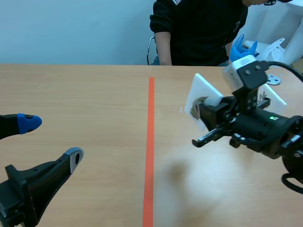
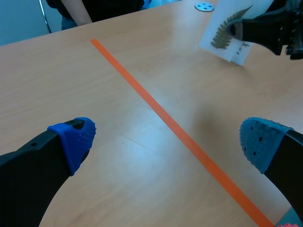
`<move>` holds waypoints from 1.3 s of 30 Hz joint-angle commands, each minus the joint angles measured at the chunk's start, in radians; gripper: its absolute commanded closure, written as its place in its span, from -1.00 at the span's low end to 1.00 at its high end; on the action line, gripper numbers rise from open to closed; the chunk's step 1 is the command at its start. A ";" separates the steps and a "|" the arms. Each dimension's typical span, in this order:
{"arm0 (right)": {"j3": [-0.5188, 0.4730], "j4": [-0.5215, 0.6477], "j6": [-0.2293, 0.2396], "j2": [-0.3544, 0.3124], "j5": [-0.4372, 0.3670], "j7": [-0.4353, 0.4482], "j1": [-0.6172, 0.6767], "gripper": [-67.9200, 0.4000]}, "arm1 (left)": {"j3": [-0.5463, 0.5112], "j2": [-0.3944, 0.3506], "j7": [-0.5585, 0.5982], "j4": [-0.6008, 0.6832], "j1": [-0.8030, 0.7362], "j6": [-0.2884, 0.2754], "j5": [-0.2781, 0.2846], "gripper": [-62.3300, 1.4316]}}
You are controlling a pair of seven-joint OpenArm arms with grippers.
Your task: Sort the leaf by its shape. The table is split by an orange tape line. A compound leaf with several leaflets goes to the left side, a simple leaf with one blade goes to the right side. Return to the home posture when a red brick is placed on the table.
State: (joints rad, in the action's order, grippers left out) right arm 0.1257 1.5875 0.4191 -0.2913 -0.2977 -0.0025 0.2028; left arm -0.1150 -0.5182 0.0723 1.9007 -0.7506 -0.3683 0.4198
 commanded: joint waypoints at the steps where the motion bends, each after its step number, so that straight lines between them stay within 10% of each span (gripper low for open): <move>1: -0.026 -0.005 -0.013 -0.005 -0.006 0.003 0.005 0.94 | -0.003 0.000 0.014 0.013 0.003 -0.002 0.006 -1.00; 6: -0.096 -0.032 -0.119 -0.005 -0.010 -0.003 0.035 0.94 | -0.003 0.000 0.014 0.013 0.004 -0.002 0.006 -1.00; 39: -0.118 -0.553 -0.233 0.000 0.033 0.167 -0.237 0.94 | -0.003 0.000 0.014 0.013 0.006 -0.002 0.006 -1.00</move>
State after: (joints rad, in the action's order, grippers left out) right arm 0.0204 1.0180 0.1917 -0.2844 -0.2584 0.1501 -0.0170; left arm -0.1150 -0.5182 0.0723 1.9007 -0.7502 -0.3683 0.4198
